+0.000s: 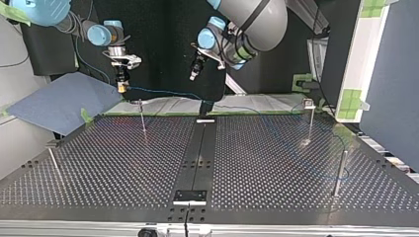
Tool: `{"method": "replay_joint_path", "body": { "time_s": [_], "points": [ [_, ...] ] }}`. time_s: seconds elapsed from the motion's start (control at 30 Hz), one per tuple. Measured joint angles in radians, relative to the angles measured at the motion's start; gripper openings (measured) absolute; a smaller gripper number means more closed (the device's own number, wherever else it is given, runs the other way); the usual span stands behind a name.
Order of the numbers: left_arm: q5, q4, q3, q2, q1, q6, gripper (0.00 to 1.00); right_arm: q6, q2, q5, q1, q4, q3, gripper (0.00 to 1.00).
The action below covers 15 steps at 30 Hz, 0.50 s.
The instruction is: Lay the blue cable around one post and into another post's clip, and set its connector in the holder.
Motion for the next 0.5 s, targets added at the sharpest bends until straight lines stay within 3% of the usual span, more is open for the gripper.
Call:
{"method": "replay_joint_path", "body": {
  "time_s": [0.23, 0.5],
  "points": [
    [-0.034, -0.024, 0.062, -0.058, -0.009, 0.017, 1.00, -0.003, 0.000, 0.000, 0.004, 0.001, 0.000, 0.00],
    [-0.093, -0.079, 0.126, -0.068, -0.017, 0.069, 1.00, -0.006, 0.000, -0.001, 0.007, 0.002, 0.000, 0.00]
  ]
}}
